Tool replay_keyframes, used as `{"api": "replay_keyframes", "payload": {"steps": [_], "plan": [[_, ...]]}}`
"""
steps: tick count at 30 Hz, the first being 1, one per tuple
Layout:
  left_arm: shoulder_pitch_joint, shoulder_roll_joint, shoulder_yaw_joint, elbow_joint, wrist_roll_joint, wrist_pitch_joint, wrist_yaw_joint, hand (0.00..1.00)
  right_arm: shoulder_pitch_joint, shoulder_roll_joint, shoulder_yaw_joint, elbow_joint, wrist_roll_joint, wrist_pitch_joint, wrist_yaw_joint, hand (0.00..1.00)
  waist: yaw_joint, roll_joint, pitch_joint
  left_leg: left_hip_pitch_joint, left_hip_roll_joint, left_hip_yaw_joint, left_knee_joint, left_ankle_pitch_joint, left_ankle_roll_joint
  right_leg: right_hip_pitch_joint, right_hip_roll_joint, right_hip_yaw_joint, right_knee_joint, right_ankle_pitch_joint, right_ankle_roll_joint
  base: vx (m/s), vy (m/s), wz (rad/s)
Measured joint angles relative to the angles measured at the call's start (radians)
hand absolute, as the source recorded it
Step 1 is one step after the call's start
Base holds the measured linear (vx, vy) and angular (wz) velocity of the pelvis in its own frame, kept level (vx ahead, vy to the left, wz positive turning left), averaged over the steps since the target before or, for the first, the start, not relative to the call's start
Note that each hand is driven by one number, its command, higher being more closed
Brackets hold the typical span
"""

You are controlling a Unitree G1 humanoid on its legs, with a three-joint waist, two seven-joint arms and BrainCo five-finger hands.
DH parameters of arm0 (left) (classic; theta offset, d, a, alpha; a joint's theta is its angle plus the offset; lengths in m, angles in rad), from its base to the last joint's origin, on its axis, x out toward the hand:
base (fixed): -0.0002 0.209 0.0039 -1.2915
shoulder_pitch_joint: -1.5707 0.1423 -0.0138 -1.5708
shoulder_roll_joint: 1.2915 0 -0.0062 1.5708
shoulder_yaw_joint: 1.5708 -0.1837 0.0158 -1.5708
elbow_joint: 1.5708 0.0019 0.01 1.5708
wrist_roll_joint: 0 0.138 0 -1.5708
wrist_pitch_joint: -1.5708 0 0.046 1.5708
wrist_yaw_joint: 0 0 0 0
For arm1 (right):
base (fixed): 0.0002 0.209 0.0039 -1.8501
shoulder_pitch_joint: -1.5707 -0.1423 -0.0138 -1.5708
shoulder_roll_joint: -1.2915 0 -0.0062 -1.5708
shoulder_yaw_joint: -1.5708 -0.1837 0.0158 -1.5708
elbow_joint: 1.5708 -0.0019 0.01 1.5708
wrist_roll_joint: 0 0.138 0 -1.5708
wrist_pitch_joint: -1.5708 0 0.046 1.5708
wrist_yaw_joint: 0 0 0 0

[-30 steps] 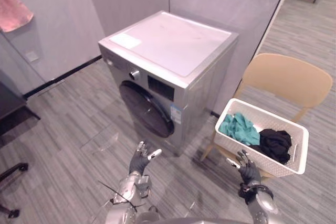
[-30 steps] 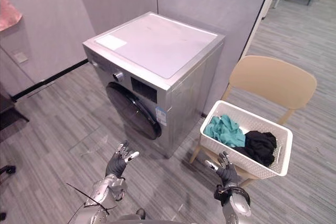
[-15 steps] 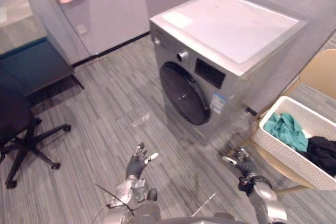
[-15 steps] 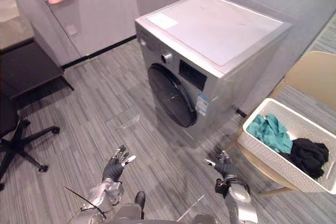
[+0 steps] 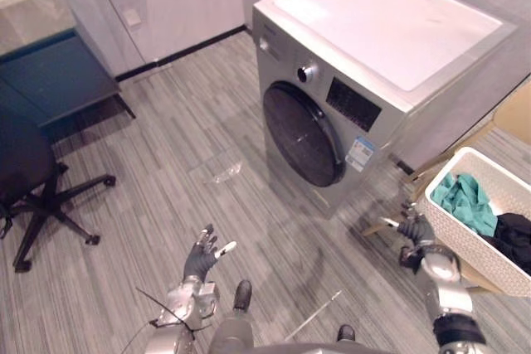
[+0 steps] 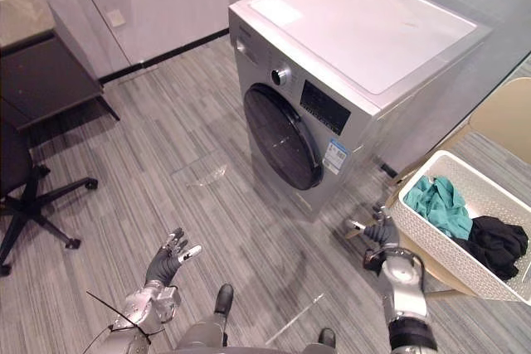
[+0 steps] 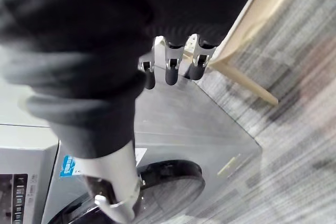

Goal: Pick up the laundry basket with both hands and put the clothes into the washing machine.

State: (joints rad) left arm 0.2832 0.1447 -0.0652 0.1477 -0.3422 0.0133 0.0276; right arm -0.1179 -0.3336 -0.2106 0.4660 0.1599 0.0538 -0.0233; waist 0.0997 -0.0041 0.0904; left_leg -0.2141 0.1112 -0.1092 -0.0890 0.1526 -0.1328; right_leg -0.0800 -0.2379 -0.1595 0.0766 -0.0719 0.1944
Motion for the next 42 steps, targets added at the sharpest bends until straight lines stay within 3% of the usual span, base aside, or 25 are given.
{"api": "replay_keyframes", "payload": {"steps": [3,12,27,34,39,42], "plan": [[0.0,0.002,0.0,0.0,-0.001,0.0,0.002,0.0,-0.067,-0.045,0.019,0.019,-0.015,-0.001,0.001,0.0,0.023,-0.004,0.002,-0.013,0.002,-0.006,-0.004,0.006,0.001,-0.014,0.003,-0.001,-0.002,0.006,0.001,-0.01,0.0,0.03],[0.001,0.006,-0.006,0.002,-0.034,-0.002,0.023,0.0,-0.289,-0.134,0.11,0.18,-0.005,-0.001,0.0,0.0,0.053,-0.007,0.035,-0.07,0.012,-0.046,-0.004,0.029,-0.002,-0.036,0.019,-0.037,-0.01,0.014,-0.001,-0.02,-0.007,0.11],[-0.008,0.005,-0.01,-0.027,-0.046,-0.021,0.042,0.0,-0.537,-0.172,0.183,0.352,0.048,-0.002,-0.003,0.0,0.082,-0.01,0.121,-0.137,0.01,-0.099,-0.004,0.054,-0.001,-0.068,0.028,-0.087,-0.009,0.017,-0.001,-0.01,0.008,0.1],[-0.028,0.003,-0.009,-0.037,-0.062,-0.022,0.065,0.0,-0.674,-0.217,0.182,0.402,0.075,-0.002,-0.056,0.0,0.108,-0.011,0.15,-0.173,0.008,-0.108,-0.004,0.061,-0.001,-0.098,0.027,-0.094,-0.009,0.02,-0.001,0.0,0.011,0.02],[-0.028,-0.002,-0.009,-0.067,-0.08,-0.034,0.068,0.0,-0.782,-0.231,0.19,0.483,0.073,-0.005,-0.065,0.0,0.111,-0.01,0.216,-0.181,0.01,-0.109,0.001,0.062,-0.001,-0.104,0.03,-0.093,-0.009,0.026,0.001,-0.01,0.009,-0.01],[-0.029,-0.003,-0.009,-0.073,-0.088,-0.043,0.07,0.0,-0.836,-0.249,0.19,0.544,0.063,-0.007,-0.065,0.0,0.131,-0.007,0.239,-0.219,0.011,-0.113,0.002,0.064,0.002,-0.139,0.032,-0.092,-0.011,0.037,0.005,-0.04,0.036,-0.01]]}}
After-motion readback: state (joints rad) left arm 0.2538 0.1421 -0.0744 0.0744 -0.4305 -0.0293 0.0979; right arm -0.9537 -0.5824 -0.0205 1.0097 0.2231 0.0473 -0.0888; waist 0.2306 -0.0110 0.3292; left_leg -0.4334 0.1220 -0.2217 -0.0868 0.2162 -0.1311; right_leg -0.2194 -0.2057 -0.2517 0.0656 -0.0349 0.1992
